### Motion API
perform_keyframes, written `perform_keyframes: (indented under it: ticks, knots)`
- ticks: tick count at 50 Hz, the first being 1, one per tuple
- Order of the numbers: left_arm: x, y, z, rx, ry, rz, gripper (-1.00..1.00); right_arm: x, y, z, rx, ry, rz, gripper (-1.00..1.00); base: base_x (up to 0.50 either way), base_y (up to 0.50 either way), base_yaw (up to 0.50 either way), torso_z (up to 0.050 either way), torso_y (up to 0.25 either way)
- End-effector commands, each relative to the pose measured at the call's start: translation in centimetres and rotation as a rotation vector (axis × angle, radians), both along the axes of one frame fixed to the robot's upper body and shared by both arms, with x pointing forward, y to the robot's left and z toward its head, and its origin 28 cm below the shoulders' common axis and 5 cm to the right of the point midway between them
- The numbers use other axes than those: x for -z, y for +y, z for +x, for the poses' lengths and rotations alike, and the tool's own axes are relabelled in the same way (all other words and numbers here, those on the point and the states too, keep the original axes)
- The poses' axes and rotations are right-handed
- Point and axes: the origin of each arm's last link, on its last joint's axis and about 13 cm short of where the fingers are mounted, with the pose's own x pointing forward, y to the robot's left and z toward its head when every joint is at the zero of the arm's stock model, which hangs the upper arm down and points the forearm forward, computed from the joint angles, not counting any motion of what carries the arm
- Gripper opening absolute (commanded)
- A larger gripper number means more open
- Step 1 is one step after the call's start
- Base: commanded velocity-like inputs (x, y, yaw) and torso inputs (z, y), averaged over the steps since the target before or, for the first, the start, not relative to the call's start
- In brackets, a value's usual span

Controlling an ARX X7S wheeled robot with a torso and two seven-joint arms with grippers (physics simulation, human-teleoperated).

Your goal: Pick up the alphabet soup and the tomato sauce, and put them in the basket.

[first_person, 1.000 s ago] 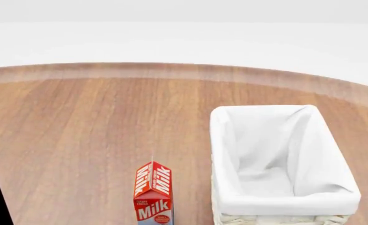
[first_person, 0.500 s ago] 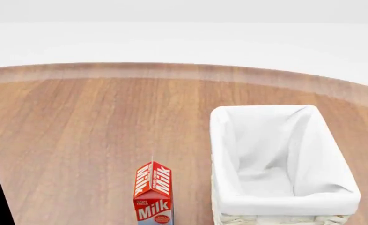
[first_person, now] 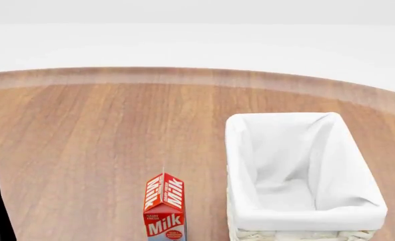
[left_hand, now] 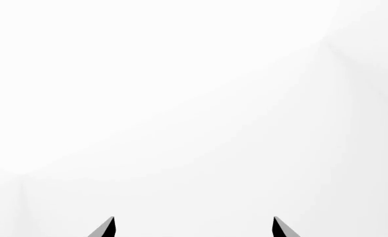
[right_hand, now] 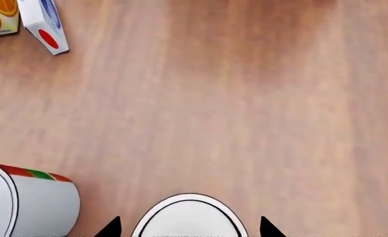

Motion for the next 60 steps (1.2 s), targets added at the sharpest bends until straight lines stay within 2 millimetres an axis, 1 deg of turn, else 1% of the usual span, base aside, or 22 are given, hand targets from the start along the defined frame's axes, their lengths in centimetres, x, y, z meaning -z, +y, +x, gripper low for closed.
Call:
perform_keyframes:
  ticks: [1, 13, 31, 32, 38, 41, 44, 46, 47, 49, 50, 53, 56, 57, 59, 60]
  knots:
    - [0.0, 0.0, 0.0, 0.001, 0.003, 0.001, 1.00, 0.7, 0.0, -0.2, 0.002, 0.024, 0.004, 1.00, 0.00, 0.00, 0.00, 0.000, 0.000]
    - [0.0, 0.0, 0.0, 0.002, 0.001, 0.001, 1.00, 1.4, 0.0, -0.3, -0.006, 0.041, 0.006, 1.00, 0.00, 0.00, 0.00, 0.000, 0.000]
    - [0.0, -0.1, 0.0, 0.002, 0.001, 0.003, 1.00, 1.5, 0.0, -0.4, -0.008, 0.043, 0.009, 1.00, 0.00, 0.00, 0.00, 0.000, 0.000]
    - [0.0, -0.1, 0.0, 0.002, 0.001, 0.004, 1.00, 1.4, 0.0, -0.4, -0.007, 0.038, 0.009, -1.00, 0.00, 0.00, 0.00, 0.000, 0.000]
    - [0.0, -0.1, 0.0, 0.002, 0.001, 0.003, 1.00, 1.1, 0.0, -0.3, -0.003, 0.026, 0.013, -1.00, 0.00, 0.00, 0.00, 0.000, 0.000]
    - [0.0, -0.1, 0.1, 0.002, 0.002, 0.003, 1.00, 0.4, 0.1, 0.0, -0.006, -0.020, 0.012, -1.00, 0.00, 0.00, 0.00, 0.000, 0.000]
    - [0.0, -0.1, 0.1, 0.003, 0.002, 0.002, 1.00, -1.4, 0.0, 1.0, 0.007, -0.098, 0.026, -1.00, 0.00, 0.00, 0.00, 0.000, 0.000]
    - [0.0, -0.1, 0.1, 0.005, 0.002, 0.002, 1.00, -2.2, 0.0, 1.4, 0.011, -0.133, 0.030, -1.00, 0.00, 0.00, 0.00, 0.000, 0.000]
    - [0.0, -0.1, 0.1, 0.004, 0.002, 0.003, 1.00, -3.3, -0.1, 2.0, 0.014, -0.182, 0.031, -1.00, 0.00, 0.00, 0.00, 0.000, 0.000]
    - [-0.1, -0.1, 0.1, 0.004, 0.001, 0.001, 1.00, -4.6, 0.0, 2.6, 0.021, -0.224, 0.049, -1.00, 0.00, 0.00, 0.00, 0.000, 0.000]
    - [0.0, -0.1, 0.1, 0.004, 0.001, 0.002, 1.00, -5.9, 0.0, 3.1, 0.023, -0.269, 0.060, -1.00, 0.00, 0.00, 0.00, 0.000, 0.000]
    - [0.0, -0.1, 0.1, 0.006, 0.003, 0.002, 1.00, -7.6, 0.0, 3.7, 0.034, -0.335, 0.068, -1.00, 0.00, 0.00, 0.00, 0.000, 0.000]
    - [-0.1, -0.1, 0.1, 0.006, 0.000, 0.003, 1.00, -8.5, 0.0, 3.9, 0.033, -0.380, 0.072, -1.00, 0.00, 0.00, 0.00, 0.000, 0.000]
    - [-0.1, -0.1, 0.1, 0.005, -0.001, 0.003, 1.00, -9.2, 0.0, 4.1, 0.034, -0.408, 0.074, -1.00, 0.00, 0.00, 0.00, 0.000, 0.009]
    - [-0.1, -0.1, 0.1, 0.007, -0.001, 0.003, 1.00, -9.6, 0.0, 4.3, 0.023, -0.448, 0.054, -1.00, 0.00, 0.00, 0.00, 0.000, 0.000]
    - [-0.1, -0.1, 0.1, 0.007, 0.000, 0.003, 1.00, -9.9, 0.0, 4.4, 0.032, -0.438, 0.071, -1.00, 0.00, 0.00, 0.00, 0.000, 0.000]
